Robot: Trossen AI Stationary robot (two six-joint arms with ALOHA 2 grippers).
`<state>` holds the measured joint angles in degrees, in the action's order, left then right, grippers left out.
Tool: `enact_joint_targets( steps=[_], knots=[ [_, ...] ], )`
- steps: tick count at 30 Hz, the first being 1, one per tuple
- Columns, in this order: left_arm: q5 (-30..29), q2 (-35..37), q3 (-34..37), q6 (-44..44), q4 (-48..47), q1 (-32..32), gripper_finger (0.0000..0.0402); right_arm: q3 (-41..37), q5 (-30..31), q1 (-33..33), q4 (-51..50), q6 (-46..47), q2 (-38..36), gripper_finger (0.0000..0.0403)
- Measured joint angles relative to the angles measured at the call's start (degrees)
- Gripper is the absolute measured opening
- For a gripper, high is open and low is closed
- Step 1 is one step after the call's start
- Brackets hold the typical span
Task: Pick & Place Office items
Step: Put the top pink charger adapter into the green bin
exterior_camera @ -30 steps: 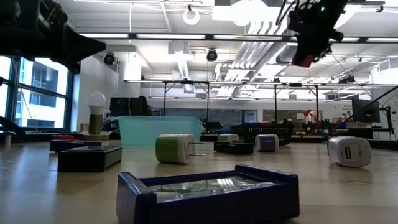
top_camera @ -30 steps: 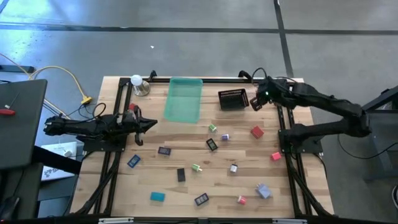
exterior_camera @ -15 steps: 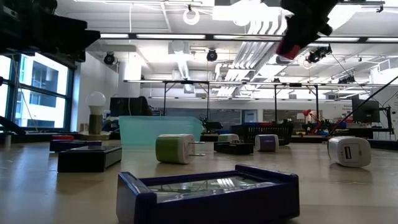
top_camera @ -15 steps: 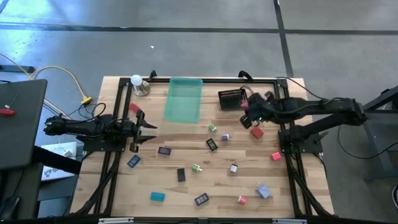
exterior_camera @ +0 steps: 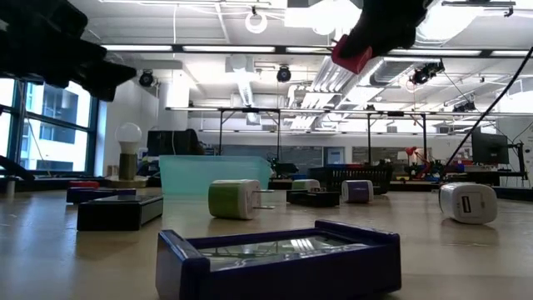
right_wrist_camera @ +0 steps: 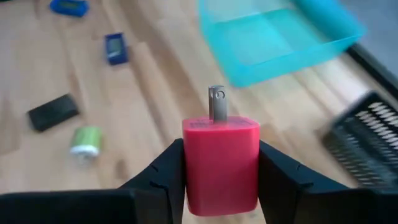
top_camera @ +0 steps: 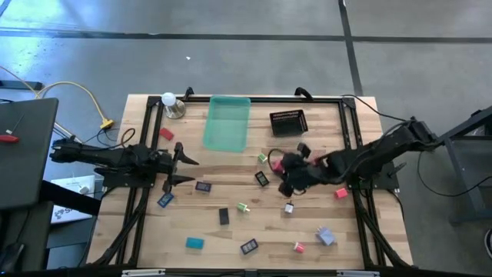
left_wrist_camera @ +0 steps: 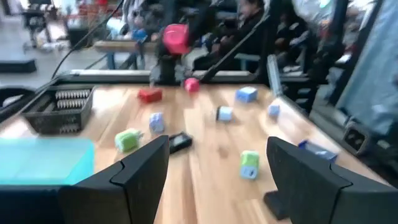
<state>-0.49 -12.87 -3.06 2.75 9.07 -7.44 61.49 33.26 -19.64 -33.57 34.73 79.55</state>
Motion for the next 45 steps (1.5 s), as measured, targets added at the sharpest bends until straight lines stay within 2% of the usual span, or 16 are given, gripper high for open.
enact_joint_targets(
  steps=[5, 10, 17, 23, 32, 35, 40, 45],
  knots=[
    [-1.3, -11.2, -5.6, -1.9, 2.0, -2.1, 0.0264, 0.0, -0.7, -2.0, 4.6, 0.0, 3.4, 0.0137],
    [-3.3, -24.9, -13.7, -5.3, 1.8, -4.0, 0.0264, 0.0, -3.7, -2.0, 10.6, -3.8, 7.0, 0.0137],
    [-4.7, -42.7, -25.0, -14.8, 1.5, -6.2, 0.0264, 0.0, -14.7, -0.2, 19.8, -9.6, 11.6, 0.0137],
    [-4.8, -53.2, -32.3, -25.3, 1.6, -7.6, 0.0264, 0.0, -25.5, 2.6, 23.4, -11.3, 12.5, 0.0137],
    [-7.9, -62.0, -37.7, -41.1, 1.7, -11.1, 0.0264, 0.0, -37.4, 5.5, 28.8, -12.1, 12.5, 0.0137],
    [-9.6, -62.2, -37.7, -44.4, 1.7, -12.4, 0.0264, 0.0, -38.3, 5.8, 28.7, -11.9, 12.6, 0.0137],
    [-16.1, -62.2, -37.7, -47.0, 2.5, -13.9, 0.0264, 0.0, -41.7, 6.3, 30.3, -10.6, 13.8, 0.0137],
    [-17.2, -62.2, -37.7, -46.5, 2.7, -13.9, 0.0264, 0.0, -41.3, 6.9, 32.8, -9.3, 14.9, 0.0137]
  ],
)
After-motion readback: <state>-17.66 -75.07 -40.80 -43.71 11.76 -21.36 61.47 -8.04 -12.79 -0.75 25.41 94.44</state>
